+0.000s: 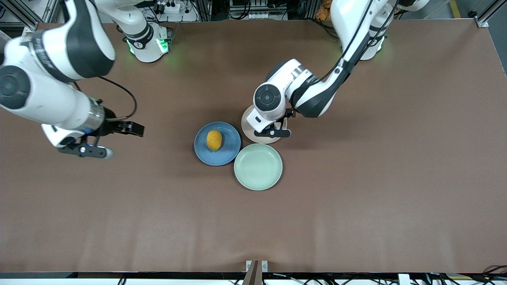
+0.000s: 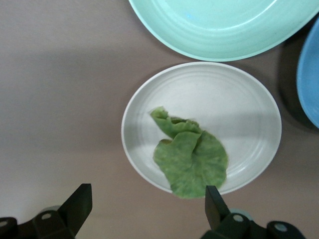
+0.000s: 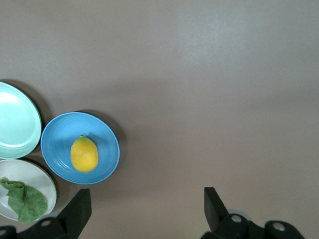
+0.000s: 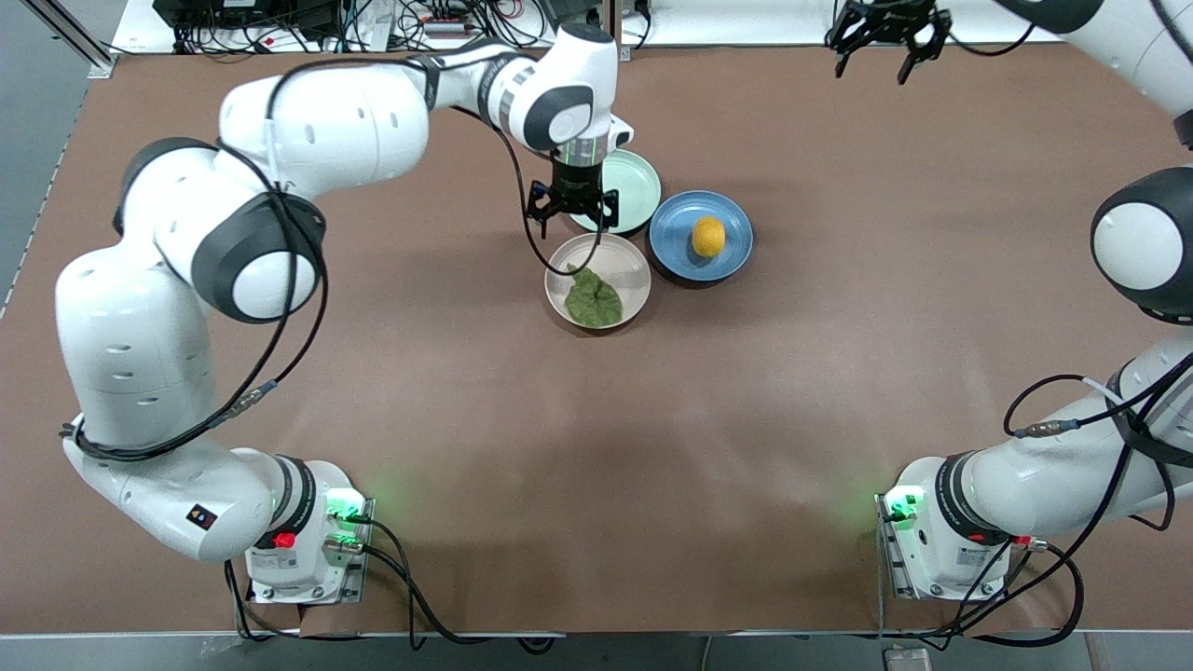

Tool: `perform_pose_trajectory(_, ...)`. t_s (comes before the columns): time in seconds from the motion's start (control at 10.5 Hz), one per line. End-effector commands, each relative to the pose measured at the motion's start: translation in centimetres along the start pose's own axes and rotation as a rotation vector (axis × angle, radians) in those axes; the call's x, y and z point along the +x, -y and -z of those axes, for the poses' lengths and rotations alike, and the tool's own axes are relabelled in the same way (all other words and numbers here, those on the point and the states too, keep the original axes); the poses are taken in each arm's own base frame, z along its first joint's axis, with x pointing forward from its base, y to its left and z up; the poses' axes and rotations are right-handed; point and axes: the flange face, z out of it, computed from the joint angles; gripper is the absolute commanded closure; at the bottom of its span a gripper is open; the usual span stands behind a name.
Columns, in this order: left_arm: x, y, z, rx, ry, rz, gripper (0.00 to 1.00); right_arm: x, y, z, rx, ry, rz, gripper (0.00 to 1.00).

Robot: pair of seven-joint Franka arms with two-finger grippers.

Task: Pick lemon and lettuce from blue and beige plates
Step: 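Lower the left gripper onto lettuce while the right gripper reaches the lemon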

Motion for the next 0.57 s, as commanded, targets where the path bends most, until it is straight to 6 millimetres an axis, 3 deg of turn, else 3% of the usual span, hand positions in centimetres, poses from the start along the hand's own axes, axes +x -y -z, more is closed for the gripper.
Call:
perform_pose_trajectory(0.0,0.4,-1.4,-2.4,-0.006,-0.001,0.031,0.00,-0.8,1.5,-2.1,0.013,-0.004,-0.049,0.00)
perform_pose_trajectory(0.47,1.5,-1.8,-6.5,0.010,0.033,0.033,0.00,-2.6,5.9,-7.0,0.028,-0.037,-0.141,0.00)
